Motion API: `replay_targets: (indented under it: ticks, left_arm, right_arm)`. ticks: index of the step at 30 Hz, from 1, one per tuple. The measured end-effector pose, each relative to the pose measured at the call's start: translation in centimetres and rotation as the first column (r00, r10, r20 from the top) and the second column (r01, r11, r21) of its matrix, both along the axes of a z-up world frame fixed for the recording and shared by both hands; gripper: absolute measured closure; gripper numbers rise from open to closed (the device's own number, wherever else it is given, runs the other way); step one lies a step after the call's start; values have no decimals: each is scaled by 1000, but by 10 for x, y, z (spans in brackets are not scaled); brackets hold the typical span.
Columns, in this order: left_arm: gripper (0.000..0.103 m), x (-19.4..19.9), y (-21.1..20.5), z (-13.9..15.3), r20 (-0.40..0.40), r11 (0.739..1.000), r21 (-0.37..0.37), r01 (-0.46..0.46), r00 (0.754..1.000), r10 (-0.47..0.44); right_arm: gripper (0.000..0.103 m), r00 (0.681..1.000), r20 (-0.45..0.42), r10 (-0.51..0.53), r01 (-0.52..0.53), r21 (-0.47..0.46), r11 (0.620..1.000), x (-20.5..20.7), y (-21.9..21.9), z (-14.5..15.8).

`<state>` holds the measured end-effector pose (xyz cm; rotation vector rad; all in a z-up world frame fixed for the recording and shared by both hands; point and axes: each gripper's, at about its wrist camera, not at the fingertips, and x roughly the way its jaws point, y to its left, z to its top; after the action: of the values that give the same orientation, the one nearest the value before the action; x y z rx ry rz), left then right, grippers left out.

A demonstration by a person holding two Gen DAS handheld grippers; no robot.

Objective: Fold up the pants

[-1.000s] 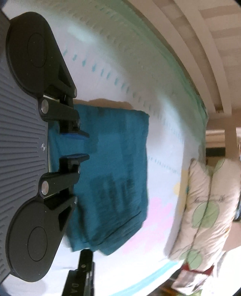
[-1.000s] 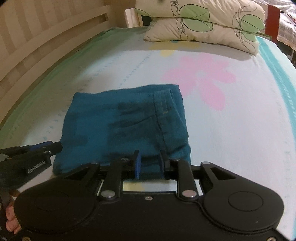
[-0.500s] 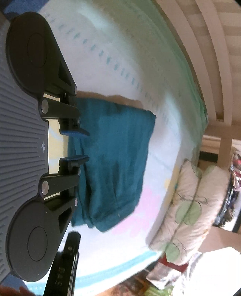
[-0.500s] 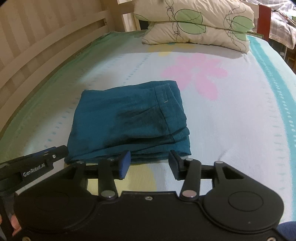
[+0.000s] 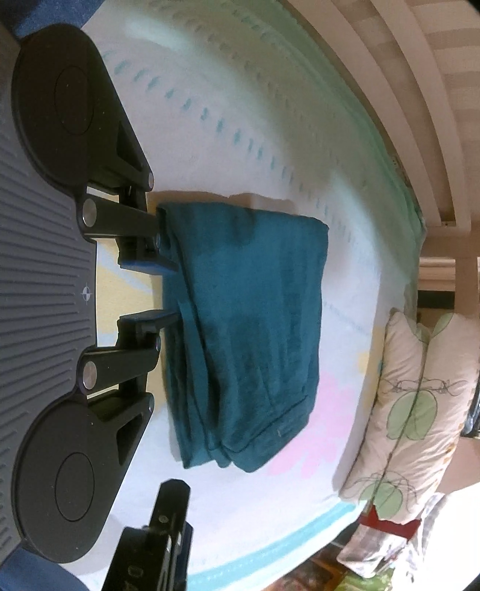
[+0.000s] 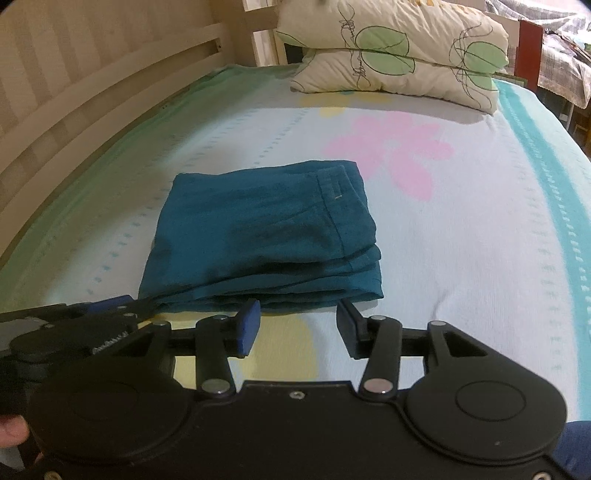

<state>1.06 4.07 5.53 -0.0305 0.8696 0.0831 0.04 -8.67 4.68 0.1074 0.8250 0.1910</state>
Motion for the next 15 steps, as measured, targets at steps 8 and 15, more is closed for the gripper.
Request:
replay_targets:
  ticks: [8, 15]
  left_arm:
    - [83, -4, 2, -1, -5, 1000, -17, -26, 1000, 26]
    - [83, -6, 3, -2, 2, 999, -29, -35, 999, 35]
  right_arm:
    - [48, 1000, 13, 8, -8, -12, 1000, -7, 5, 3]
    - [48, 1000, 5, 18, -18, -26, 999, -9, 11, 1]
